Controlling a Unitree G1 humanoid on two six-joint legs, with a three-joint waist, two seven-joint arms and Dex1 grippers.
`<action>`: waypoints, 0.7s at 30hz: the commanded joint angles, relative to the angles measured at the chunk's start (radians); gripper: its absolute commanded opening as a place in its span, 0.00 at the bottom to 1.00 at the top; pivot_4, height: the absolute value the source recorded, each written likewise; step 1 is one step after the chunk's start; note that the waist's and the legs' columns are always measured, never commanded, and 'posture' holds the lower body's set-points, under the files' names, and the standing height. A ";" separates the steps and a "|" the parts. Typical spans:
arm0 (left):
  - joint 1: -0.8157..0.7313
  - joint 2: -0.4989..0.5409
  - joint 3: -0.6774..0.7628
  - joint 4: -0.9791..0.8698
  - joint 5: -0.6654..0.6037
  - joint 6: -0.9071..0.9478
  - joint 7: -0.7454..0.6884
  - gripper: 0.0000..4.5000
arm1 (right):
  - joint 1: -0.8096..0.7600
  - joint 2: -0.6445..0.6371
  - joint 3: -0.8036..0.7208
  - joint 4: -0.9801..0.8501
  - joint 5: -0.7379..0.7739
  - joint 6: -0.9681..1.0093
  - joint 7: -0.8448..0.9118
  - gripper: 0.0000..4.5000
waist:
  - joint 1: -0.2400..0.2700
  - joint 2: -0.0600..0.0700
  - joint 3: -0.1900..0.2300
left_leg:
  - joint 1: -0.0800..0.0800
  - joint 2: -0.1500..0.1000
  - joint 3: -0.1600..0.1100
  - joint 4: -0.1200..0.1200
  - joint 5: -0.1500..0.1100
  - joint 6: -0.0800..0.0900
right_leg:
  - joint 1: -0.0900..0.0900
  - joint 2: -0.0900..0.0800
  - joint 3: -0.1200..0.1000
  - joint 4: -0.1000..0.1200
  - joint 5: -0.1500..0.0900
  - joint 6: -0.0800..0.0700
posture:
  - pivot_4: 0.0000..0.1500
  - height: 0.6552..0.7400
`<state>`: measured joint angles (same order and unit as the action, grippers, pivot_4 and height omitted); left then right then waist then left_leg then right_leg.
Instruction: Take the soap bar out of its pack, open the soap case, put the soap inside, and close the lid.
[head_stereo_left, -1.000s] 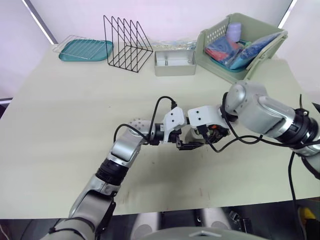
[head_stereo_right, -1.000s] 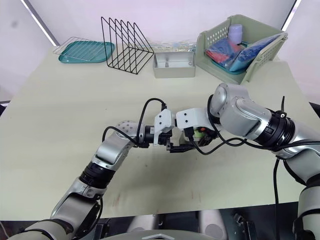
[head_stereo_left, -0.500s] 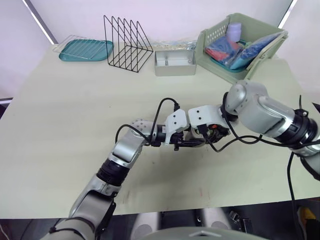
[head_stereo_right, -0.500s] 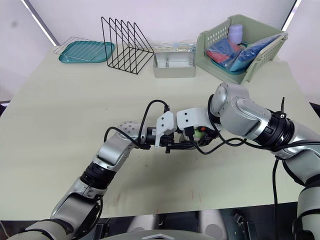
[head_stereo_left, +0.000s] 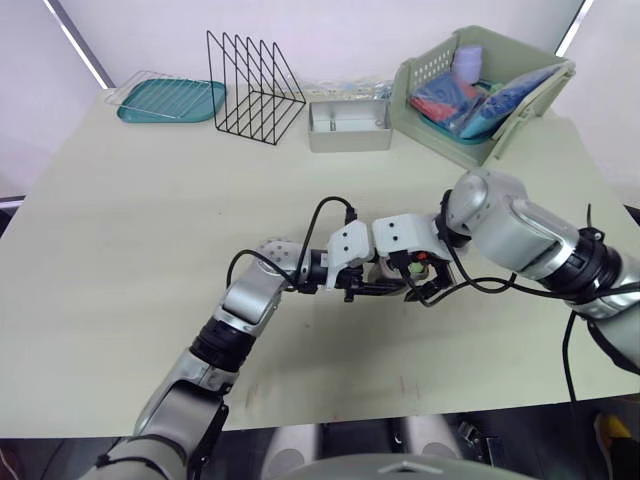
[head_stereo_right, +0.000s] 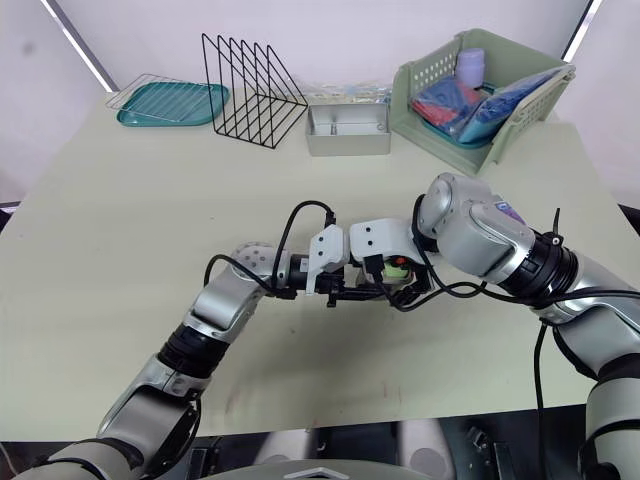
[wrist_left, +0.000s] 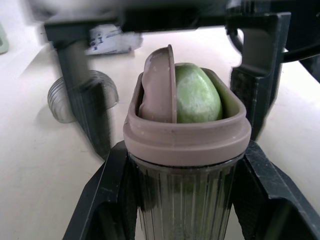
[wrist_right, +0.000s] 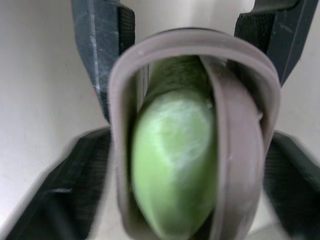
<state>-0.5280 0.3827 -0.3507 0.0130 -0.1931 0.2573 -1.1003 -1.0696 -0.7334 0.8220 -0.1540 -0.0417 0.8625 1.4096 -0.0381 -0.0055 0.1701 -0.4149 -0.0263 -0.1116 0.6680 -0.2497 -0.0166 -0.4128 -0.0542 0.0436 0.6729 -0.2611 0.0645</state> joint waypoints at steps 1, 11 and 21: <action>0.016 0.013 0.040 0.003 -0.024 -0.087 -0.027 0.42 | 0.028 0.010 -0.109 0.031 0.033 -0.084 -0.023 0.98 | 0.000 0.000 0.000 | 0.000 0.000 0.000 0.000 0.000 0.000 | 0.000 0.000 0.000 0.000 0.000 0.000 | 1.00 1.00; 0.084 -0.016 0.105 0.049 -0.113 -0.174 -0.074 0.42 | 0.226 0.059 -0.332 0.118 0.149 -0.411 -0.053 0.98 | 0.003 0.000 0.000 | 0.000 0.000 0.000 0.000 0.000 0.000 | 0.000 0.000 0.000 0.000 0.000 0.000 | 1.00 1.00; 0.115 -0.049 0.126 0.130 -0.086 -0.330 -0.071 0.42 | 0.548 0.064 -0.651 0.009 0.330 -0.485 -0.182 0.98 | 0.008 0.000 0.000 | 0.000 0.000 0.000 0.000 0.000 0.000 | 0.001 0.000 0.000 0.000 0.000 0.000 | 1.00 1.00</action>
<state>-0.4104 0.3372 -0.2420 0.1538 -0.2739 -0.0302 -1.1704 -0.5361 -0.6523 0.2432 -0.0977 0.2479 0.3866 1.2514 -0.0302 -0.0058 0.1699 -0.4145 -0.0268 -0.1117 0.6684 -0.2498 -0.0165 -0.4115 -0.0546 0.0436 0.6729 -0.2611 0.0645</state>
